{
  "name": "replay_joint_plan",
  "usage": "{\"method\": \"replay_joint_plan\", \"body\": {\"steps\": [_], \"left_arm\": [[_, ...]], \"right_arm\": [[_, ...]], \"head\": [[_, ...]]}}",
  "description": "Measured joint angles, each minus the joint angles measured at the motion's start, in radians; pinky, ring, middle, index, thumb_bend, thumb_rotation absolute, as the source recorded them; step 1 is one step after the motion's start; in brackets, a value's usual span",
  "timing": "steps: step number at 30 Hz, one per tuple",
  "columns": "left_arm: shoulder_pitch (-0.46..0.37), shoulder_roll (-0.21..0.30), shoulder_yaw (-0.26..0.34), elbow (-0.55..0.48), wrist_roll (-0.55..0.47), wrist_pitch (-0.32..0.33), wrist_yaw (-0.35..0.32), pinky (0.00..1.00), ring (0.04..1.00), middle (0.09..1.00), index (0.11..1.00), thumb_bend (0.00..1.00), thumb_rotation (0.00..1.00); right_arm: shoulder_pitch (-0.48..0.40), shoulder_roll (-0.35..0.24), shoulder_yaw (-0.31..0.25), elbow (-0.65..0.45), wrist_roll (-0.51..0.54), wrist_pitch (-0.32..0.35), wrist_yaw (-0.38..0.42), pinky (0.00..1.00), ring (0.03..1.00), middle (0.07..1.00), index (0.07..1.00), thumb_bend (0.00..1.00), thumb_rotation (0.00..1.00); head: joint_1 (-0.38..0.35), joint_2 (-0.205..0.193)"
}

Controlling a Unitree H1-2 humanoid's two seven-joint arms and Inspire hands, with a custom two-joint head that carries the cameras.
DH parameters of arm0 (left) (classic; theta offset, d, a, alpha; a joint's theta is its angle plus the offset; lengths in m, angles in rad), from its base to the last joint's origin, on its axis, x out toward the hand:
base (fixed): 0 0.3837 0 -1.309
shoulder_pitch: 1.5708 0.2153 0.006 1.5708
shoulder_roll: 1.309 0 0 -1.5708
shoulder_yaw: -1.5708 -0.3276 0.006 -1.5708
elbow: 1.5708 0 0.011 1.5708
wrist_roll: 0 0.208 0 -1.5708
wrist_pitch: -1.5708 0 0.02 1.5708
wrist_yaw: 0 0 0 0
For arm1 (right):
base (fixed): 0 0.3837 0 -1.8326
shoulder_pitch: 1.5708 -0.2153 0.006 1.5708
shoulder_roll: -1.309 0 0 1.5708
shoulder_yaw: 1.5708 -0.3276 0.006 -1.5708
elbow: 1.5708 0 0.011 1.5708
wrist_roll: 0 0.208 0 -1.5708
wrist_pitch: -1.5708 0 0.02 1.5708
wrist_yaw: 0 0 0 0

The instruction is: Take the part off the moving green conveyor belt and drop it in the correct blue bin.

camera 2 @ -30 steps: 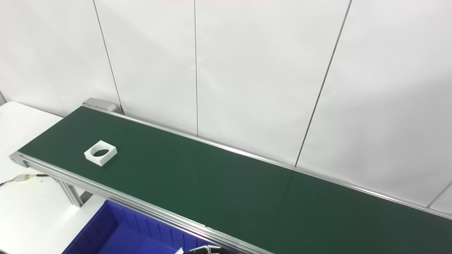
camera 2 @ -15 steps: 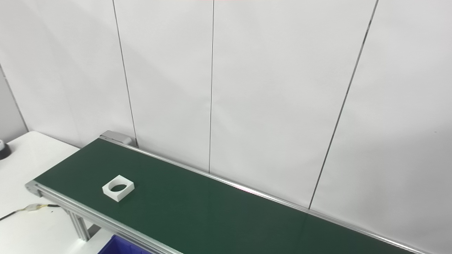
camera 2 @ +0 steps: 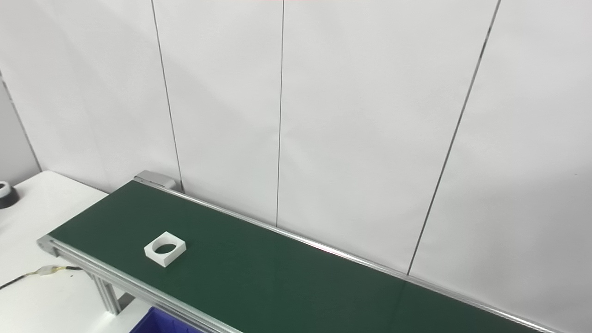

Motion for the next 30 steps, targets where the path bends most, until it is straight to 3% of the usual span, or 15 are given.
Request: {"method": "replay_joint_plan", "body": {"steps": [7,11,15,19,25,30], "left_arm": [[-0.050,0.057,0.058,-0.158,0.042,0.106,0.003,0.51,0.582,0.650,0.641,0.81,0.00],[-0.086,0.061,0.072,-0.172,0.058,0.138,0.009,0.56,0.627,0.679,0.666,0.72,0.01],[-0.115,0.069,0.086,-0.195,0.060,0.154,0.009,0.58,0.653,0.692,0.676,0.70,0.03],[-0.137,0.078,0.090,-0.212,0.094,0.188,0.010,0.59,0.665,0.704,0.682,0.71,0.09],[-0.162,0.112,0.094,-0.241,0.120,0.236,0.006,0.61,0.681,0.713,0.693,0.71,0.07],[-0.200,0.172,0.084,-0.250,0.166,0.285,-0.027,0.65,0.715,0.741,0.711,0.73,0.03]], "right_arm": [[-0.002,-0.006,-0.001,-0.001,0.000,0.000,0.000,0.66,0.706,0.751,0.794,0.44,0.61],[-0.002,-0.010,-0.001,-0.002,0.000,0.000,0.000,0.66,0.711,0.754,0.796,0.46,0.64],[-0.002,-0.011,-0.001,-0.003,0.000,0.000,0.002,0.66,0.711,0.755,0.799,0.49,0.67],[-0.002,-0.012,-0.001,-0.004,0.000,0.000,0.002,0.66,0.708,0.753,0.797,0.53,0.70],[-0.002,-0.014,-0.001,-0.004,0.002,0.000,0.002,0.66,0.707,0.752,0.797,0.53,0.70],[-0.002,-0.014,-0.002,-0.004,0.006,0.000,0.003,0.66,0.707,0.752,0.794,0.54,0.71]], "head": [[0.005,0.009],[0.002,0.017],[0.000,0.021],[-0.003,0.025],[-0.005,0.029],[-0.002,0.032]]}}
